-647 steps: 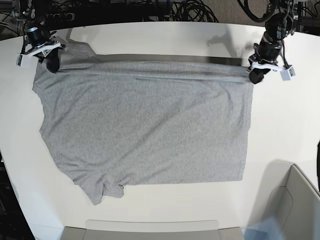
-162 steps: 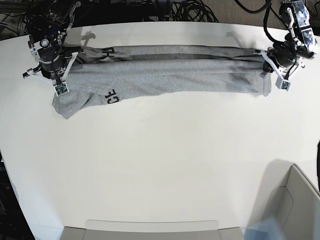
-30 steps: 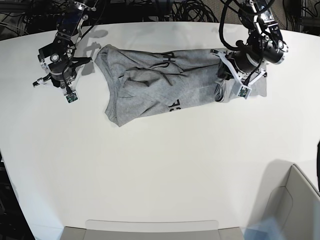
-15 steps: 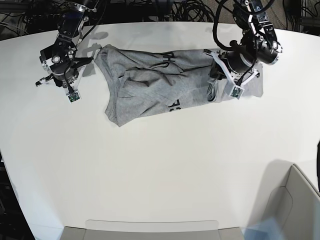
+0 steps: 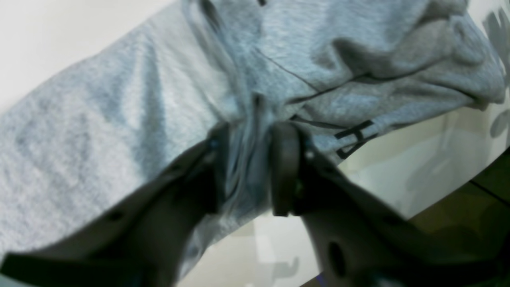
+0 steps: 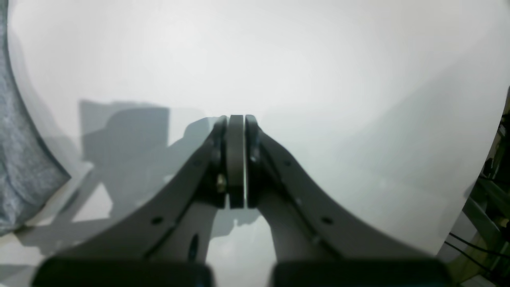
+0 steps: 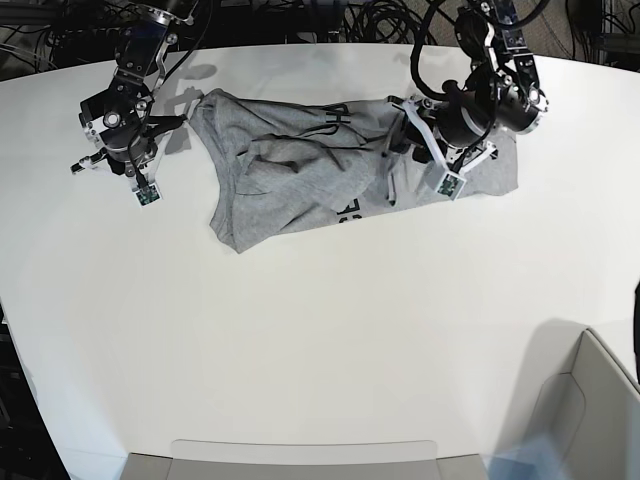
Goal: Fold the T-shirt properly
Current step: 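Grasp the strip end with the left gripper and fold it toward the right gripper, then grasp the other strip end with the right gripper and fold it inward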
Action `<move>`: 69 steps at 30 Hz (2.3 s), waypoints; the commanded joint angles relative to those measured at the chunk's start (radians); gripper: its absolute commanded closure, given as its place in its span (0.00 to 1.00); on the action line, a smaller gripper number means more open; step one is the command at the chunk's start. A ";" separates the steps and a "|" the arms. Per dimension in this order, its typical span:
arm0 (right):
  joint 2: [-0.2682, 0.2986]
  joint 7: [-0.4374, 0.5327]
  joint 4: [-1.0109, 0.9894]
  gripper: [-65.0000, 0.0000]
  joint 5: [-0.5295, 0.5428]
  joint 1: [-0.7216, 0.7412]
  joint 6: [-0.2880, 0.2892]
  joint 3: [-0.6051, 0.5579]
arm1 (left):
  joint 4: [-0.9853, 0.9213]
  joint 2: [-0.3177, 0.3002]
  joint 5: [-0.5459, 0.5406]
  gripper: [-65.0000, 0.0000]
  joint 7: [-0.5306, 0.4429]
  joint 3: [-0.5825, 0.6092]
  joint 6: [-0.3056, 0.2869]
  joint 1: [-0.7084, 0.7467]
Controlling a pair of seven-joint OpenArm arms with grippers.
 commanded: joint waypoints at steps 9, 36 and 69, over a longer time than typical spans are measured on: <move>0.003 0.009 0.015 1.00 0.003 0.012 0.015 -0.002 | 0.041 -0.015 -0.116 0.64 -0.017 -0.080 -0.027 -0.002; -0.035 -0.424 0.175 0.56 0.481 0.197 0.015 0.026 | -0.195 -0.072 -0.116 0.91 -0.020 -0.273 -0.027 -0.008; -0.020 -0.424 -0.577 0.56 0.824 0.171 0.015 -0.118 | -0.196 -0.085 -0.116 0.91 -0.020 -0.272 -0.027 -0.005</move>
